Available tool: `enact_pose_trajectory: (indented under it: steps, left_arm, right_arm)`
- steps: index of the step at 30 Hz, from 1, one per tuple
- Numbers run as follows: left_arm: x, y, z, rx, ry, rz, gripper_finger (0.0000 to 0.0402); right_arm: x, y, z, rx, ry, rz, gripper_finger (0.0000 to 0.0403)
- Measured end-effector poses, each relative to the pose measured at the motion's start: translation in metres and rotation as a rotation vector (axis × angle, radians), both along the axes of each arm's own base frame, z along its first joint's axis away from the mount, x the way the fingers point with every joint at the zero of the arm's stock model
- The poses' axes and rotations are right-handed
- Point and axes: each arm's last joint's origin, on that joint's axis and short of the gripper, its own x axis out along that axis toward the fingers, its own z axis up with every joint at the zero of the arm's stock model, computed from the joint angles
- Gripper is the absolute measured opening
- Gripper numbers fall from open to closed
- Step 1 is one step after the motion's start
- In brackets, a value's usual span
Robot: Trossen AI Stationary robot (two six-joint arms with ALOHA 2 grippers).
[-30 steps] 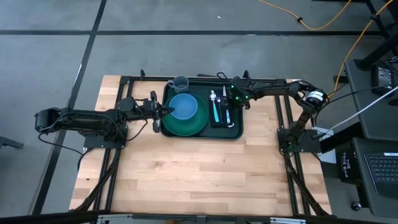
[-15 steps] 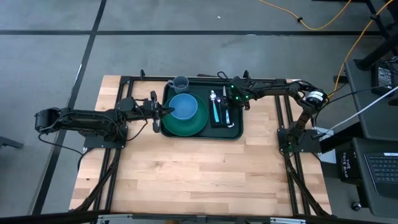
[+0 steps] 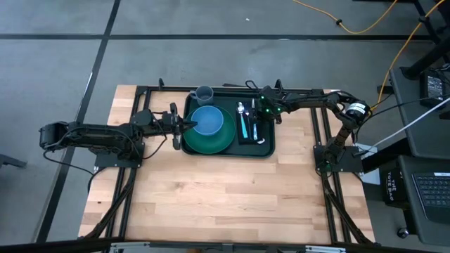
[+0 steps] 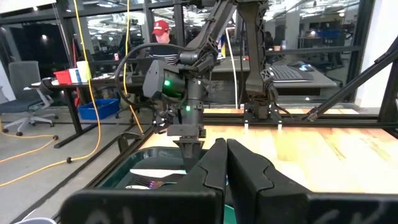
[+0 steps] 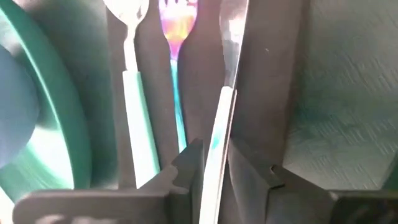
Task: Set up tray
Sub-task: Put the white and blue knife on top of the black napkin to the right of the purple fork, then return to Home Position
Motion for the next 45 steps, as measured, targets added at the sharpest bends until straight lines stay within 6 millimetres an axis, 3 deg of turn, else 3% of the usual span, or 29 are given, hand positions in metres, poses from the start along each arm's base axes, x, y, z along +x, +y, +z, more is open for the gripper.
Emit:
enact_pose_trajectory:
  steps: [25,31,37,42,45]
  left_arm:
    - [0.0,0.0,0.0,0.001,0.0,0.0,0.0006]
    - [0.0,0.0,0.0,0.001,-0.001,0.0,0.0004]
    - [0.0,0.0,0.003,0.002,-0.027,-0.001,0.0004]
    - [0.0,0.0,0.003,-0.041,-0.034,-0.001,0.0001]
    - [0.0,0.0,0.001,-0.019,-0.006,-0.003,0.0003]
  right_arm:
    - [-0.007,-0.002,0.009,-0.081,0.018,0.063,0.0076]
    - [-0.024,0.006,0.031,-0.129,0.1,0.084,0.0076]
    - [-0.039,0.02,0.067,-0.245,0.092,0.153,0.0067]
    - [-0.048,0.049,0.093,-0.435,0.198,0.22,0.0012]
    - [-0.049,0.071,0.107,-0.524,0.191,0.274,0.0011]
